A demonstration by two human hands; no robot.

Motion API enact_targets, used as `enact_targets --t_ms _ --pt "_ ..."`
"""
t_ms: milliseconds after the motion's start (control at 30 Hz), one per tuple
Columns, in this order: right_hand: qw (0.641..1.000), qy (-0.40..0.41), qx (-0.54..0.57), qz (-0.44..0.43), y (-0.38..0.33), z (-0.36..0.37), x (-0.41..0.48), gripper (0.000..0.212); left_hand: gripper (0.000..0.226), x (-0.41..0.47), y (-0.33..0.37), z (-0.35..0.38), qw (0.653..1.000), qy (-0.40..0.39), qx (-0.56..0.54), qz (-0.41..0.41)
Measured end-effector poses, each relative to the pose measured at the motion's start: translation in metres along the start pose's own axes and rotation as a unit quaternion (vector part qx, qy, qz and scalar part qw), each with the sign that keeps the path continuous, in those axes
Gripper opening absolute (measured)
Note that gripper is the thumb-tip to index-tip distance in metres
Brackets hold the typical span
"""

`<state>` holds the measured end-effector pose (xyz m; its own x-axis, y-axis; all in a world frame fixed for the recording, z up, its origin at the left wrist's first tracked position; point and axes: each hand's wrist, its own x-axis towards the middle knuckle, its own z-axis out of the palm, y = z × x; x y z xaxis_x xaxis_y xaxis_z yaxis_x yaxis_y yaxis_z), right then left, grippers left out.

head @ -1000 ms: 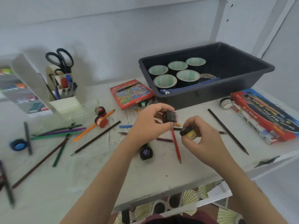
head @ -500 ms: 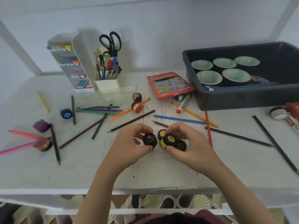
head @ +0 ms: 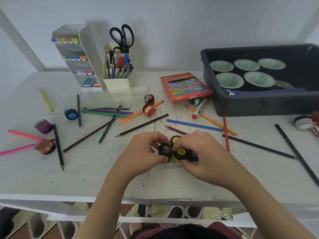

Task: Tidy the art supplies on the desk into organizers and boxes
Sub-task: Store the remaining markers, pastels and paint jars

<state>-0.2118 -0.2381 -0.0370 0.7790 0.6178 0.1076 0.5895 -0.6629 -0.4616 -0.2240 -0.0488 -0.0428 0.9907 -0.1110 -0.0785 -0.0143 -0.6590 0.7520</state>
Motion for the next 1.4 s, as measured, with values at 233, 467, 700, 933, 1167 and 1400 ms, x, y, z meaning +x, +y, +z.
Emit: enact_targets --t_ms 233,467,700,933,1167,1400 --pt "1.0 -0.009 -0.015 -0.005 0.001 -0.001 -0.004 0.02 0.039 -0.004 0.0 -0.004 1.0 0.011 -0.004 -0.013" --pt "0.999 0.007 0.037 0.03 0.003 0.001 -0.007 0.019 0.036 -0.009 0.0 -0.002 1.0 -0.011 -0.013 -0.014" --pt "0.997 0.026 0.053 0.052 0.007 0.002 -0.007 0.02 0.02 -0.011 -0.004 -0.002 1.0 -0.012 -0.003 -0.008" --pt "0.997 0.037 0.018 0.071 0.007 0.002 0.003 0.03 0.015 -0.005 -0.003 0.0 0.999 -0.028 0.04 -0.018" --pt "0.996 0.036 -0.018 0.077 0.005 0.002 0.006 0.013 0.021 -0.008 -0.004 0.0 0.999 -0.029 0.024 -0.002" --pt "0.991 0.02 0.035 0.128 0.01 0.006 0.006 0.01 0.027 -0.01 -0.004 -0.002 0.999 -0.028 0.024 -0.007"
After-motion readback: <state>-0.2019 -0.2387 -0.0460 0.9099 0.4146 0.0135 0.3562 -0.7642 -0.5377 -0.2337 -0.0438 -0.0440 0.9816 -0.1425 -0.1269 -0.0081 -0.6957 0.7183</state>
